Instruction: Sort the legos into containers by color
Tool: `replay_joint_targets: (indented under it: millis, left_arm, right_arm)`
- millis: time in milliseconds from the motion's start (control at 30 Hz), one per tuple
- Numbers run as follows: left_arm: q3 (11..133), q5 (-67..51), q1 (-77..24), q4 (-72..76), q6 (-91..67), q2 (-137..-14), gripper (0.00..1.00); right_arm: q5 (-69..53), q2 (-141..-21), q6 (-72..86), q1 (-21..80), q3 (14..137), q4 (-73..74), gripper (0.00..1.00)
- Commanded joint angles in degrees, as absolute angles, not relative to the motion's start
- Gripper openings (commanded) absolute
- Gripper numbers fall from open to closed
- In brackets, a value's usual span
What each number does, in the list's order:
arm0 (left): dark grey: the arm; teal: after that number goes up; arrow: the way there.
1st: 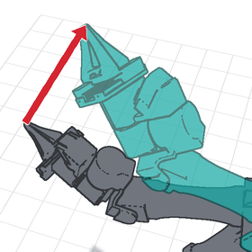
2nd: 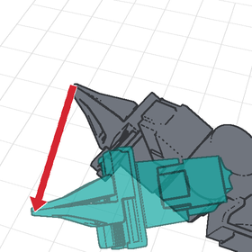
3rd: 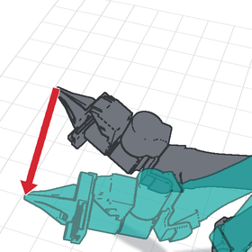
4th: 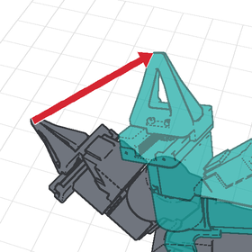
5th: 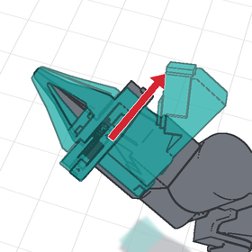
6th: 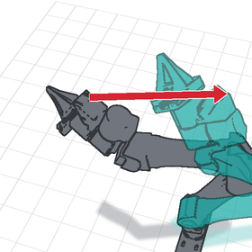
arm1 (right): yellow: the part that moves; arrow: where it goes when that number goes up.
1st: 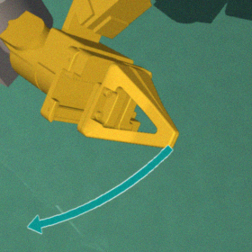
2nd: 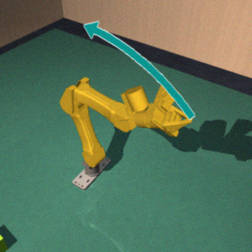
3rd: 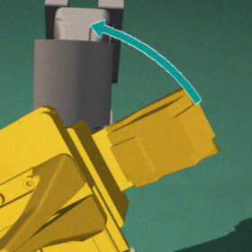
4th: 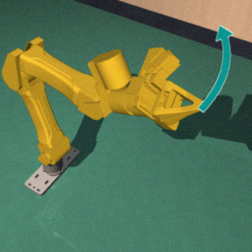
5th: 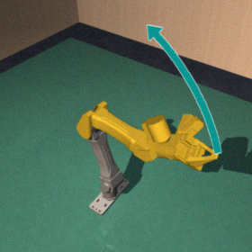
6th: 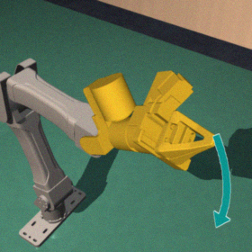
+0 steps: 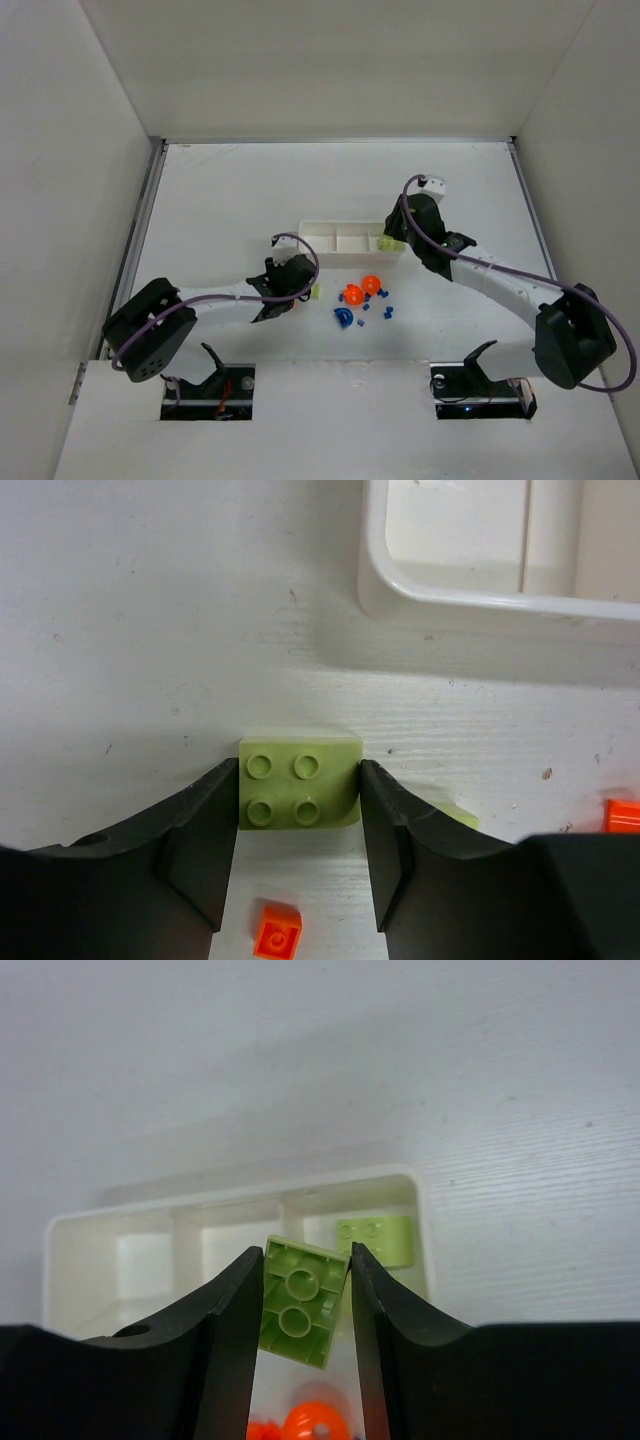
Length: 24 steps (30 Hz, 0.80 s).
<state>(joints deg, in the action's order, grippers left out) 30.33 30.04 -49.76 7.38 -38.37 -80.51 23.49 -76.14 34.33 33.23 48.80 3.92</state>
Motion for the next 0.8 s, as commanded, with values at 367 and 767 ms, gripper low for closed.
replay_joint_targets:
  millis: [367,767]
  left_arm:
    - [26.8,30.9,-46.9,3.8,-36.9,-71.7,0.23]
    - [41.7,29.5,-53.1,-1.2,-34.4,-67.5,0.21]
  right_arm:
    - [25.0,-82.1,30.9,32.0,50.6,-0.8,0.59]
    - [27.2,-66.8,34.8,31.5,39.0,-2.5,0.33]
